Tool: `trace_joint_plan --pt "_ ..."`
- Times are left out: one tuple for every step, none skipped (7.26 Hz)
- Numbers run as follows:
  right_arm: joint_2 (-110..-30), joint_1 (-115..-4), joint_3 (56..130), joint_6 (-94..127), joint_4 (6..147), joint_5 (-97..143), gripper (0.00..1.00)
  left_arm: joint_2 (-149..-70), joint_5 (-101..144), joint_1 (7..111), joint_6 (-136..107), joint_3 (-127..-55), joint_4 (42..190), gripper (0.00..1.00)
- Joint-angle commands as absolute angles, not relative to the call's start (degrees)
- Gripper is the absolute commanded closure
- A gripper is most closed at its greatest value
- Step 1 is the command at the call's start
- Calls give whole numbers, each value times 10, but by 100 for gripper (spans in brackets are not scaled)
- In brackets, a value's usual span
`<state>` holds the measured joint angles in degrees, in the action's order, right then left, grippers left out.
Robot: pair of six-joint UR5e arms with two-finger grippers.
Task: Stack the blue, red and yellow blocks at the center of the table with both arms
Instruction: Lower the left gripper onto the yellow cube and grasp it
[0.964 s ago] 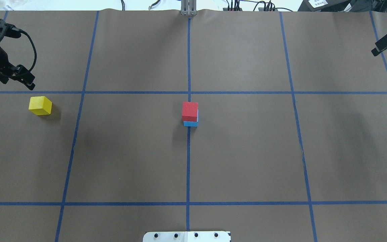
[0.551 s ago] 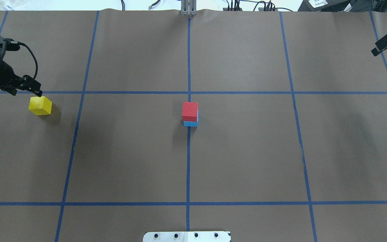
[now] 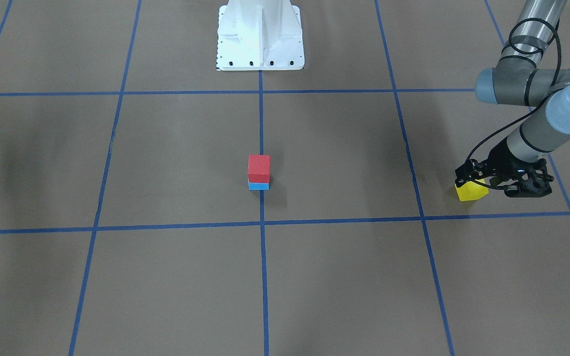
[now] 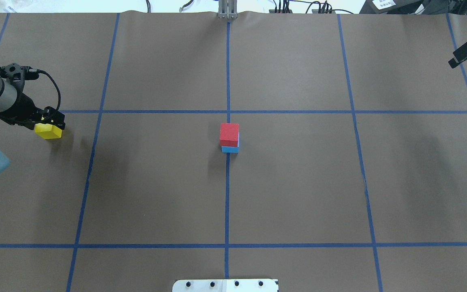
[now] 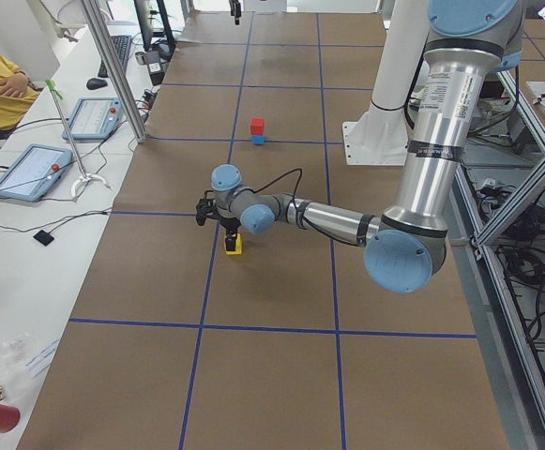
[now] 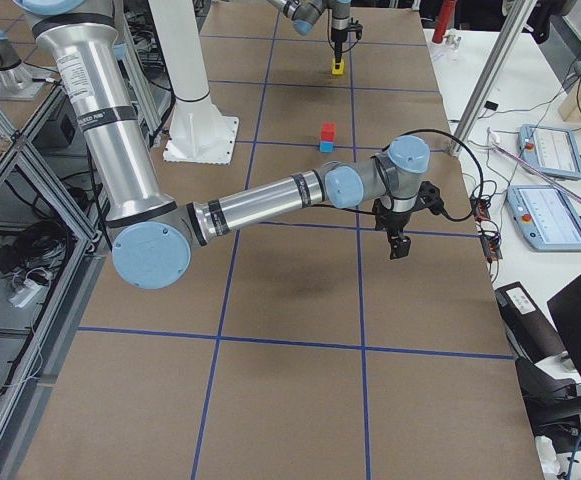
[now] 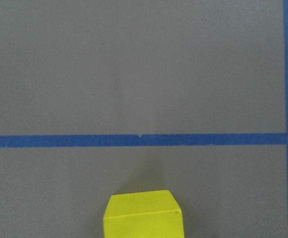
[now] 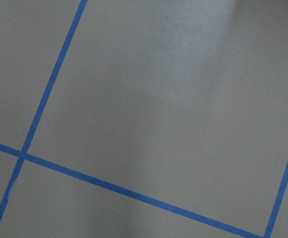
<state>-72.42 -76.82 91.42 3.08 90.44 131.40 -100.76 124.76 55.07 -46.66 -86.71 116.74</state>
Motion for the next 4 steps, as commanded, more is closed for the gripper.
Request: trace_joint_plan --pt "-723 -768 913 31 904 1314 0 -1007 1243 546 -461 -866 1167 31" --pt "-723 -768 913 31 904 1314 0 -1008 1243 542 -461 -866 1167 76" --pt "-723 -768 913 31 904 1314 0 -1011 1243 541 -459 -870 1167 100" --pt "-724 -768 913 31 904 1314 0 -1014 1250 541 -459 -890 1160 100"
